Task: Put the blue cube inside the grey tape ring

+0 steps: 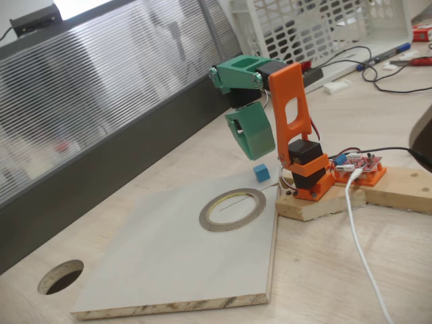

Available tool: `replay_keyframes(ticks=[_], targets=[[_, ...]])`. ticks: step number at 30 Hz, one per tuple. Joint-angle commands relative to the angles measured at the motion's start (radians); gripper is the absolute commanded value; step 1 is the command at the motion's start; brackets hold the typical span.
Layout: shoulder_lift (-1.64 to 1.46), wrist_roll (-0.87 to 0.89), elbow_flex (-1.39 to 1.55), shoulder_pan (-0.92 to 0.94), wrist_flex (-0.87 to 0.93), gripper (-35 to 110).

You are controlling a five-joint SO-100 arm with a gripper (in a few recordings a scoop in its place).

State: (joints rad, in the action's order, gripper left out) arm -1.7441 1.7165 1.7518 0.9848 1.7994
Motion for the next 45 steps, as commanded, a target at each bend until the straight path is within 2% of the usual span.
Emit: replay_keyframes(ticks=[1,4,9,15,22,25,35,45], targets=[[-0.015,0.006,-0.011,-0.014,-0.118,6],[-0.015,0.002,-0.009,-0.084,-0.152,13],[-0.025,-0.057,-0.009,-0.106,-0.138,36],[-0.012,-0.069,-0.009,-0.104,0.058,66],[0.115,-0.06,-0.009,-0.097,0.178,95],[0.146,-0.06,-0.014,-0.095,0.186,100],[0.16,-0.06,-0.014,-0.095,0.175,100],[0.198,-0.06,0.003,-0.094,-0.158,100]])
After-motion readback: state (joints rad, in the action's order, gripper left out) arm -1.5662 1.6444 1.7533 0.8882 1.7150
